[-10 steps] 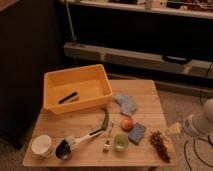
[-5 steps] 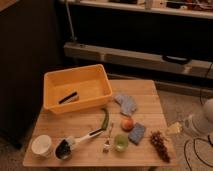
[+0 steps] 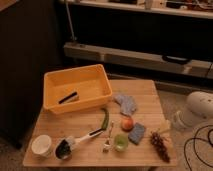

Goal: Place grapes in tray

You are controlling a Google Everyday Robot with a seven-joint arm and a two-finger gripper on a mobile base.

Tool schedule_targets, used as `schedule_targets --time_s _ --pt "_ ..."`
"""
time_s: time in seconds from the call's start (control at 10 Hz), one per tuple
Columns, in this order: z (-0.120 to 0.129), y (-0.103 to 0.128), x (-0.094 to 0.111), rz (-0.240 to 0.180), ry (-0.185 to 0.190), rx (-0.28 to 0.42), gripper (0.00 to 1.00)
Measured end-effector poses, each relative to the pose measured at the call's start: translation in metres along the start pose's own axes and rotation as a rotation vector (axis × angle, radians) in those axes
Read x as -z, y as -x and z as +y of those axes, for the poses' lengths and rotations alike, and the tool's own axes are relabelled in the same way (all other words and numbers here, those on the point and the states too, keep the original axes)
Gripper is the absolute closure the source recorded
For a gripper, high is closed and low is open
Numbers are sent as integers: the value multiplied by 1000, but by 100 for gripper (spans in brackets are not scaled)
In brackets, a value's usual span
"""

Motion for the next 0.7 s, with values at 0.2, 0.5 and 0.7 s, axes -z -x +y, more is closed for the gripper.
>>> schedule_targets --time_s 0.2,0.5,0.7 --pt "12 10 -19 74 -29 20 35" --pt "7 17 -43 151 -115 7 35" --pt "5 19 -56 193 -170 3 35"
